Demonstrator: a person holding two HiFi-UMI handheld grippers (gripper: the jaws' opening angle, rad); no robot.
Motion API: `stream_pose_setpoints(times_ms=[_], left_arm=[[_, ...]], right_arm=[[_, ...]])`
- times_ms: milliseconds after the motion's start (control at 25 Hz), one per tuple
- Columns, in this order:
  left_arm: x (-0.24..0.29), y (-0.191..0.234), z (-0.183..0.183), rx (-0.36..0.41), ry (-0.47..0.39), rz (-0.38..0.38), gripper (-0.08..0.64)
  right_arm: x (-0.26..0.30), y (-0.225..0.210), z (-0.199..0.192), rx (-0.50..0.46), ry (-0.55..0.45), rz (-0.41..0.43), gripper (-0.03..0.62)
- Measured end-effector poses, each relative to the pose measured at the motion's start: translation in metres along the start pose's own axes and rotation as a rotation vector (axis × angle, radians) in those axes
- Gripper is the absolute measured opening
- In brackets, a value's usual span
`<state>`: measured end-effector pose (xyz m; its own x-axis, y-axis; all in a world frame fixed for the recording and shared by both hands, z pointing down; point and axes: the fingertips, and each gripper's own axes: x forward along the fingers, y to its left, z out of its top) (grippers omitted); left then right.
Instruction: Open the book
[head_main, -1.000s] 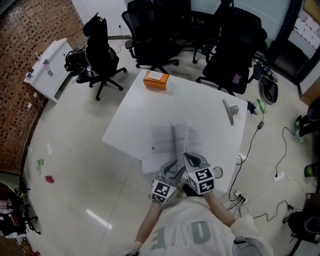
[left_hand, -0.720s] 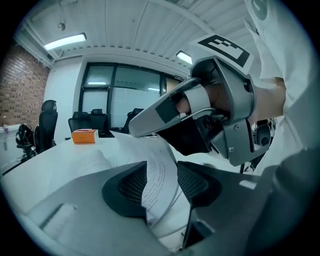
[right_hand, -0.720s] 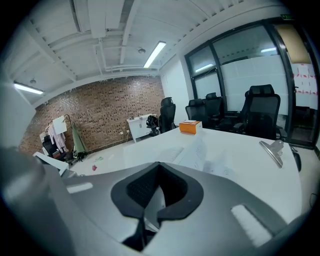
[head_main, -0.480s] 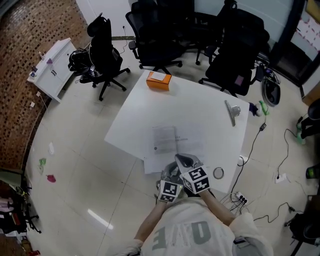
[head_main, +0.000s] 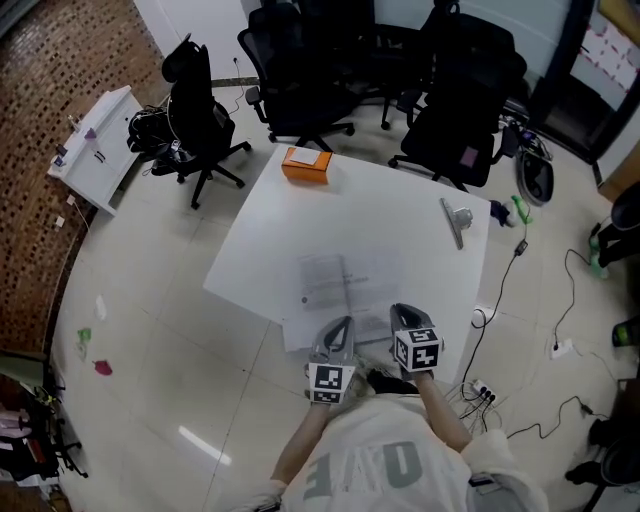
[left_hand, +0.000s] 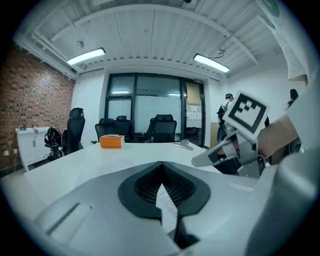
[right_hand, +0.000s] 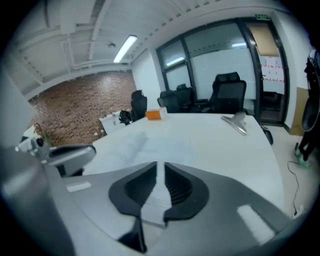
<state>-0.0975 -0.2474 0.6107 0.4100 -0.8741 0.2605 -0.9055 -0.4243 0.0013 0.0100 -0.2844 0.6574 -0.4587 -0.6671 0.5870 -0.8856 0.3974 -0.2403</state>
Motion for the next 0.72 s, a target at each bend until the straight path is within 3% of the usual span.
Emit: stream_pose_setpoints(times_ms=[80,120,400,480,520,720], left_arm=[[0.001,0.0,0.0,0.0,0.002,-0.001,0.012],[0.002,0.0,0.0,-0.002,0.004,0.0,0.012],[0.008,0.0,0.001,-0.006,0.004,0.0,0.012],[0.009,-0.003,0.002,-0.002,0.002,-0.006,0.012],[0.009,-0.003,0.003,0.002,0.002,-0.007,0.012],[0.007,0.003,0.002,-0.01,-0.007,0.016,0.012]], right_arm=[[0.008,-0.027,-0.03,0.042,0.092,-0.051,0.189],[0.009,-0.036,-0.04,0.052,0.122,-0.071,0.199],[0.013,-0.046,-0.047,0.033,0.166,-0.105,0.142],[0.008,-0.053,-0.044,0.017,0.158,-0.136,0.039],[0.006,-0.054,-0.041,0.001,0.155,-0.145,0.025],[-0.005,-0.043,-0.024,-0.029,0.118,-0.125,0.006]])
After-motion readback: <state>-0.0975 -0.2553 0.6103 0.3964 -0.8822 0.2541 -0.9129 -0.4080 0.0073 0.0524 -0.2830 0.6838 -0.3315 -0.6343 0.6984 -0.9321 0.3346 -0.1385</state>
